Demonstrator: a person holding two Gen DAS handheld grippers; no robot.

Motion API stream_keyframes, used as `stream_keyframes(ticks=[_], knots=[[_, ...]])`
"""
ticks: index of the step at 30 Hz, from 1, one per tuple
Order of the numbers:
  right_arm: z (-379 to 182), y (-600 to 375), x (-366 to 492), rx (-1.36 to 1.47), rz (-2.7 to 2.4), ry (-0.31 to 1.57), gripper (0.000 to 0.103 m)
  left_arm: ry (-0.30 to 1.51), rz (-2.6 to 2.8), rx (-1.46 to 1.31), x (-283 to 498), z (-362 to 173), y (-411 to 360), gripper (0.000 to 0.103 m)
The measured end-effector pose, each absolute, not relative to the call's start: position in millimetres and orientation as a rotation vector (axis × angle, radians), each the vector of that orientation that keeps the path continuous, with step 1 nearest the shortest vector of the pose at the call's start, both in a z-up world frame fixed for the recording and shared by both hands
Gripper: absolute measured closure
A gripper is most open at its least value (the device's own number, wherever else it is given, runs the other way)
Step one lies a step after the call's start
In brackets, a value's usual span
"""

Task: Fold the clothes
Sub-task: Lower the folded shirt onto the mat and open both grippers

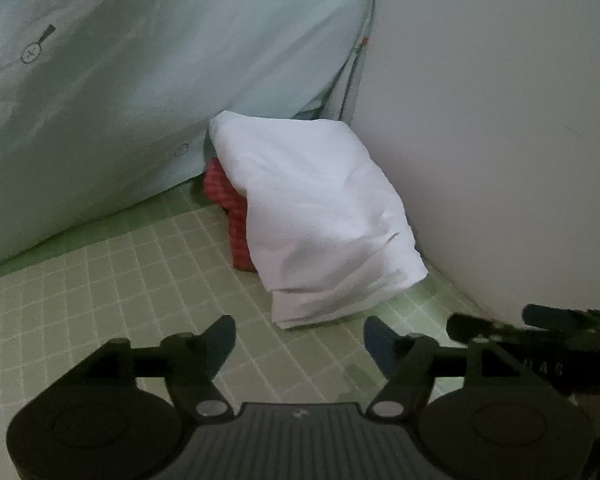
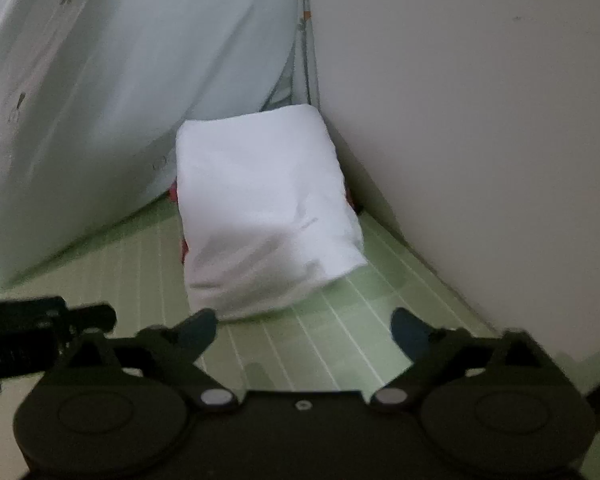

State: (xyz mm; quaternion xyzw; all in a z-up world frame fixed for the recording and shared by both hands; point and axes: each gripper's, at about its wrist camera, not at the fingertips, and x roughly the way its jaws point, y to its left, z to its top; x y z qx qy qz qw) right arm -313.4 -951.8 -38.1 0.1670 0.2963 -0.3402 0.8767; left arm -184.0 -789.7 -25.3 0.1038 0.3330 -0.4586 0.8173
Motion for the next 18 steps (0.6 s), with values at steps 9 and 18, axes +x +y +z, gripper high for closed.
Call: stream_keyframes(ticks=[9,18], knots=[[-45,-923,-350,0.318,-0.783,0.643,0.000,0.656,-0.976,0.281,-211,-27,-778,0.000],[-43,-908,-369,0.303,-0.798,0.624,0.000,0.610,-0.978,0.315,-222,-25,-771,0.000]])
